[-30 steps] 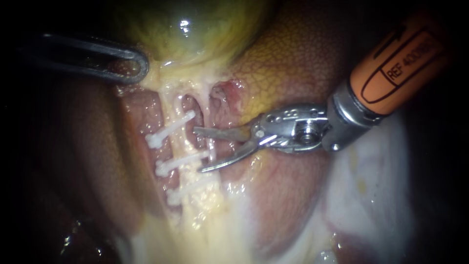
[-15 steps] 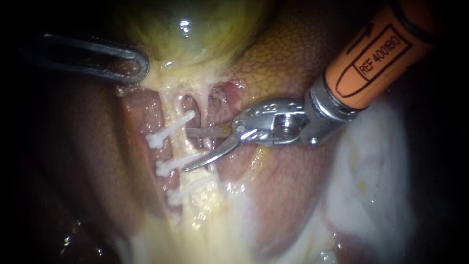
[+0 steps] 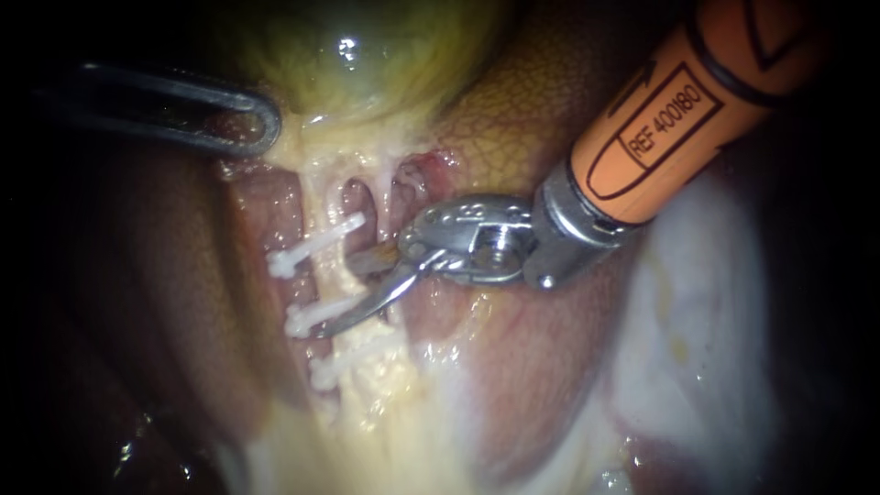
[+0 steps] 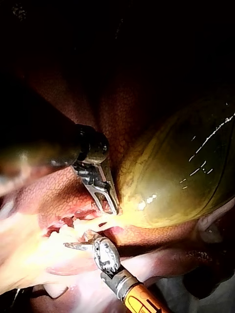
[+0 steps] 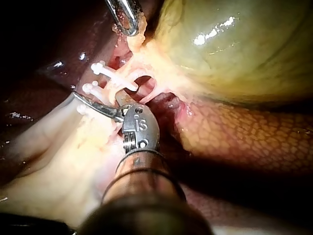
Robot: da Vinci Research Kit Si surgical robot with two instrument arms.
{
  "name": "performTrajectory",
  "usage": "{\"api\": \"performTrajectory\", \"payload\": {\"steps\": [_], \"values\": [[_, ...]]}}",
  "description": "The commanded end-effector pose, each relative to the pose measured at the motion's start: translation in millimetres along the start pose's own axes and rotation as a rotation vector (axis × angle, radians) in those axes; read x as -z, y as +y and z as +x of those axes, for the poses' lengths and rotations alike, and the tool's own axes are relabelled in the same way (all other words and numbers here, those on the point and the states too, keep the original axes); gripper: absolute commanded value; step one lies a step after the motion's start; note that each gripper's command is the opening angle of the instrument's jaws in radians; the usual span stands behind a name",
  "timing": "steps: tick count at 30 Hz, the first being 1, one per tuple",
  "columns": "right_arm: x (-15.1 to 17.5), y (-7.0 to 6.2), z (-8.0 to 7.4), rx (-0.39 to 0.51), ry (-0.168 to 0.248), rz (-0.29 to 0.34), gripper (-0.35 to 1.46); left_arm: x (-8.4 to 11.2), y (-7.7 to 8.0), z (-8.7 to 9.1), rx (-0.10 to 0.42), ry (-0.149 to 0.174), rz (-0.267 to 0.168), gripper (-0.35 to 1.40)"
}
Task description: Go to the cutting position left tube
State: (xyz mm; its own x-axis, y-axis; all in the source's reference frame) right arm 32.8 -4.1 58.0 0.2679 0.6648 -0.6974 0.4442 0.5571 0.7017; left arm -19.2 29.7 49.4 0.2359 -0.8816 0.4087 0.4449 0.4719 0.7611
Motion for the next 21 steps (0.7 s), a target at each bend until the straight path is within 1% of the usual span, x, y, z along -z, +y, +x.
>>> {"api": "performTrajectory", "payload": {"steps": [1,3,12,17,21], "values": [[-0.1,0.1,0.1,-0.001,0.007,0.007,1.06,0.0,0.0,0.0,0.0,0.0,-0.001,-0.35],[-0.5,0.2,0.2,-0.009,0.022,0.023,1.04,0.0,0.0,0.0,0.0,0.0,-0.001,-0.35],[-1.5,1.1,0.6,-0.044,0.081,0.014,1.04,0.0,0.0,0.0,0.0,0.0,-0.001,-0.35],[-2.0,1.4,0.8,-0.05,0.094,0.012,1.04,0.0,0.1,0.0,0.0,0.0,0.0,-0.35],[-2.2,1.1,1.0,-0.05,0.098,0.013,1.04,0.0,0.1,0.0,0.0,0.0,0.0,-0.35]]}}
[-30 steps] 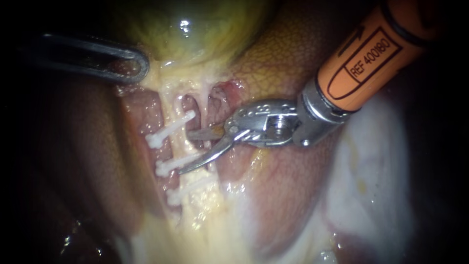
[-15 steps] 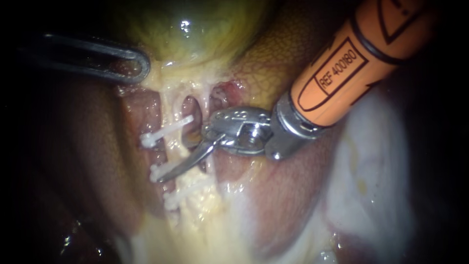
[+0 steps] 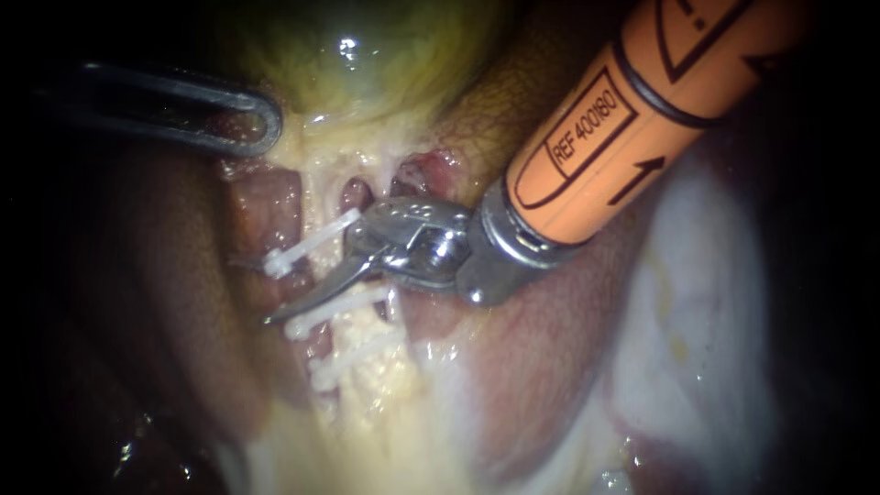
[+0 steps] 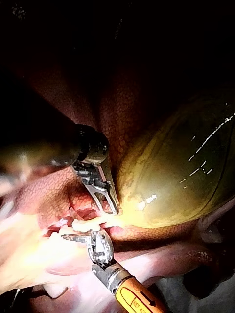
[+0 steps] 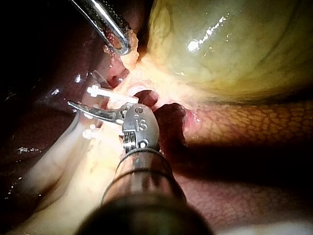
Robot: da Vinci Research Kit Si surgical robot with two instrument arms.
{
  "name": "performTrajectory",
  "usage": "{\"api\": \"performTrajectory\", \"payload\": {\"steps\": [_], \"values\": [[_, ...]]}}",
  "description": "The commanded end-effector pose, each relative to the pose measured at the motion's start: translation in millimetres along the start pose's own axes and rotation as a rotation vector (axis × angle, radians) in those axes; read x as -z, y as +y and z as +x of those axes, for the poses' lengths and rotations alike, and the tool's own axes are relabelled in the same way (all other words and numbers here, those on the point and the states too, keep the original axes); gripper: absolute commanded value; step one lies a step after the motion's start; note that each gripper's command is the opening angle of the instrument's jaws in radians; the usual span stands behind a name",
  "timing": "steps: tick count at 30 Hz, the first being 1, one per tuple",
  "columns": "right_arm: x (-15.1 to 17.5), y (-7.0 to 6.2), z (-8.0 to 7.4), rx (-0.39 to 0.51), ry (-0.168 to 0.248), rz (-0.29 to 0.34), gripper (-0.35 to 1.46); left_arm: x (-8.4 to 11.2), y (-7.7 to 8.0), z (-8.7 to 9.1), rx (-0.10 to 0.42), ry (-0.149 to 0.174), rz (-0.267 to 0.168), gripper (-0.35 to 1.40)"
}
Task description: Go to the cutting position left tube
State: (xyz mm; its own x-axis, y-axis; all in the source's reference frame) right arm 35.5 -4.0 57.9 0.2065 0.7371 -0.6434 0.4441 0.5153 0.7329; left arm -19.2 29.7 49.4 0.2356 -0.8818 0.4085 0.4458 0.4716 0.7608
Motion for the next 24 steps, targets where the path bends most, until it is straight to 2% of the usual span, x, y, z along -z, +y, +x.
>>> {"api": "performTrajectory", "payload": {"steps": [1,13,18,20,21,23,24], "values": [[0.0,-0.2,0.2,0.0,0.001,0.0,1.04,0.0,0.0,0.0,0.0,0.0,0.001,-0.35],[-1.5,-4.2,4.1,-0.017,0.024,0.024,1.04,0.2,0.2,0.0,-0.001,0.001,0.002,-0.35],[-1.8,-4.7,4.7,-0.019,0.031,0.027,1.01,0.2,0.4,0.0,-0.001,0.001,0.003,-0.35],[-1.7,-4.6,4.7,-0.036,0.033,0.021,0.79,0.2,0.4,0.0,-0.001,0.001,0.003,-0.35],[-1.7,-4.6,4.7,-0.042,0.036,0.015,0.57,0.2,0.4,0.0,-0.001,0.001,0.003,-0.35],[-1.4,-4.4,4.6,-0.084,0.041,0.002,-0.35,0.2,0.4,0.0,-0.001,0.001,0.003,-0.35],[-1.2,-4.3,4.5,-0.095,0.043,-0.001,-0.35,0.2,0.4,0.0,-0.001,0.001,0.003,-0.35]]}}
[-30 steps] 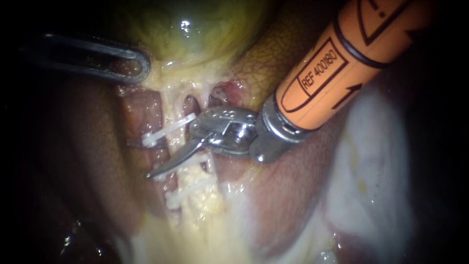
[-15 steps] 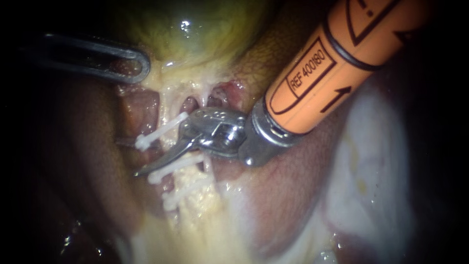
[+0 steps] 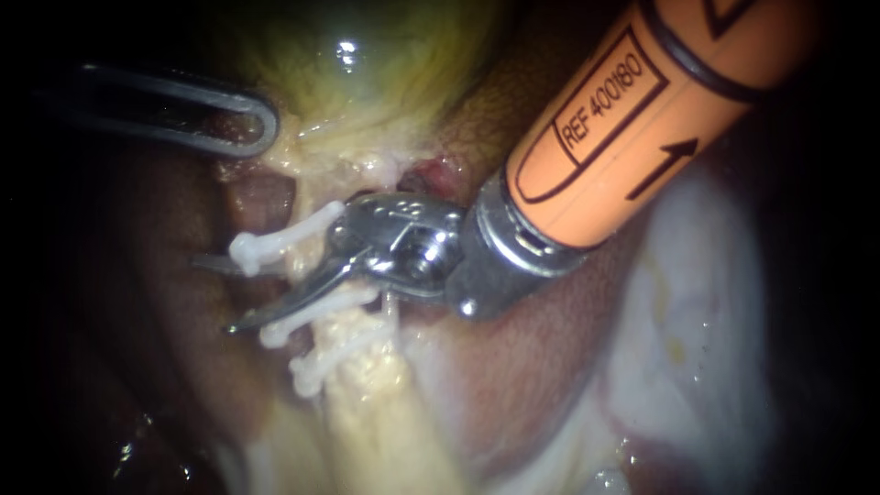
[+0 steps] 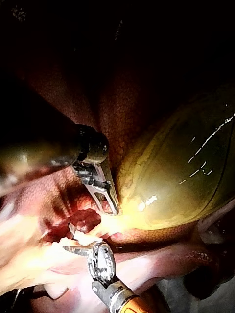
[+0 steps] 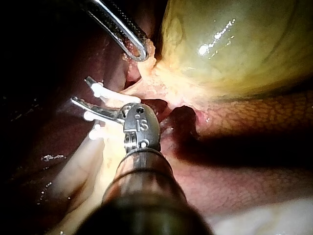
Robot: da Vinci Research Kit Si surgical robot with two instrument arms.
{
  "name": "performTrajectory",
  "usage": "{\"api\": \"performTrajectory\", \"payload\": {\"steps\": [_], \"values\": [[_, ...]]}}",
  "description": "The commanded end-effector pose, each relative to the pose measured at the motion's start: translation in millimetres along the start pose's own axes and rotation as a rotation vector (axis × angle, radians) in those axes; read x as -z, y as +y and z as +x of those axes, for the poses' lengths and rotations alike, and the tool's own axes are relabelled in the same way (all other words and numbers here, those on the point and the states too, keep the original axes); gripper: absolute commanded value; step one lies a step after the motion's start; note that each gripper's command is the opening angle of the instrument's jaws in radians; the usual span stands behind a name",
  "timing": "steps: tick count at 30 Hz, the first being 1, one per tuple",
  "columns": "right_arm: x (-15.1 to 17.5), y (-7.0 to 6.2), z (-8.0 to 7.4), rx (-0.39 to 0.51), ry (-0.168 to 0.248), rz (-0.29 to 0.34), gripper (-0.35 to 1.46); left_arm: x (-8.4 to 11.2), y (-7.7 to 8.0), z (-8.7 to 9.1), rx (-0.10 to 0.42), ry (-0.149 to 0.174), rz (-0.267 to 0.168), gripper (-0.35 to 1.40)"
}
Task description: Go to the cutting position left tube
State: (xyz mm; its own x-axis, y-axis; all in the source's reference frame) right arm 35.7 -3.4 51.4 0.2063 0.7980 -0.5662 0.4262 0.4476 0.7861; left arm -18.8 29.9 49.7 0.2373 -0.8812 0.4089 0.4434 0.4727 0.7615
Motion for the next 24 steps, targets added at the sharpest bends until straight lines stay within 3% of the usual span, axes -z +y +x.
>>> {"api": "performTrajectory", "payload": {"steps": [1,4,24], "values": [[0.2,0.2,-0.1,-0.024,0.007,-0.019,-0.35,0.0,0.0,0.0,0.0,0.0,0.0,-0.35],[0.5,0.6,-0.2,-0.035,0.022,-0.055,-0.35,0.0,0.0,0.0,0.0,0.0,0.0,-0.35],[1.2,1.3,-1.1,-0.043,0.014,-0.044,-0.35,-0.1,0.0,0.0,0.0,0.0,0.0,-0.35]]}}
